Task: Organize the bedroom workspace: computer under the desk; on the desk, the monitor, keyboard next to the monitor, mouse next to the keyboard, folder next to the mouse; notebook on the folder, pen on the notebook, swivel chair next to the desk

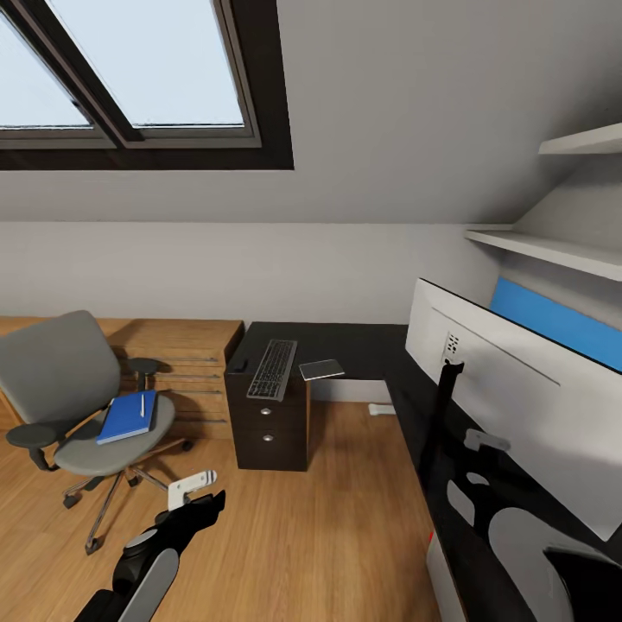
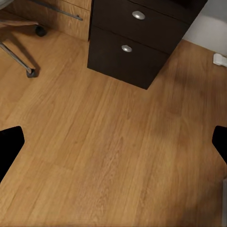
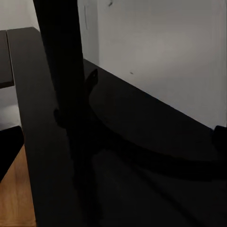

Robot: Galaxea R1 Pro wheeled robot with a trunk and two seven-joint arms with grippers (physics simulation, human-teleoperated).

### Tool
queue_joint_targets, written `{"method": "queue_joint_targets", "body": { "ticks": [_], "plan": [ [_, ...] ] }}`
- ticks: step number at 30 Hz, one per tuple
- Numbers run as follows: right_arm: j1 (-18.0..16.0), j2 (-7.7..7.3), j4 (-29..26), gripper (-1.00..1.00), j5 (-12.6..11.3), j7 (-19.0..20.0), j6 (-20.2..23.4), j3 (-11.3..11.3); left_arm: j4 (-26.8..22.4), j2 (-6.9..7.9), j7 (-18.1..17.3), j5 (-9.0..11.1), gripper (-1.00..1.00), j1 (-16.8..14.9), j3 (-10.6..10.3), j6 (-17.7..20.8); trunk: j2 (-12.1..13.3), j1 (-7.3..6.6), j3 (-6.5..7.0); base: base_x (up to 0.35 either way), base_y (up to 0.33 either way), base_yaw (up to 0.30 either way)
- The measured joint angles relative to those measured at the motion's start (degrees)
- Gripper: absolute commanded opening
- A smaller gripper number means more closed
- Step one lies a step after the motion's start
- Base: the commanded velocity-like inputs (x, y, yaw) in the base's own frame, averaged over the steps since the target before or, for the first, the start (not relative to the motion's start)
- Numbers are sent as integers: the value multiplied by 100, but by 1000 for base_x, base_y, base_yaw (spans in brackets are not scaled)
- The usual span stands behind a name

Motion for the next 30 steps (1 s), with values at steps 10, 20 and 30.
{"method": "queue_joint_targets", "body": {
  "ticks": [10, 20, 30],
  "plan": [
    [-29, -4, 195, 100, 1, 174, 206, 44, 0, -4, 1, -1, 100, 2, -6, 0, 0, 0, 0, 0, 0, 0],
    [-29, -2, 227, 100, 4, 568, 188, 40, 0, -8, 1, 13, 100, -1, -6, 0, 0, 0, 0, 0, 0, 0],
    [-8, 2, 304, 100, 19, 978, -376, 46, 0, -9, 1, 17, 100, -1, -6, 0, 0, 0, 0, 0, 0, 0]
  ]
}}
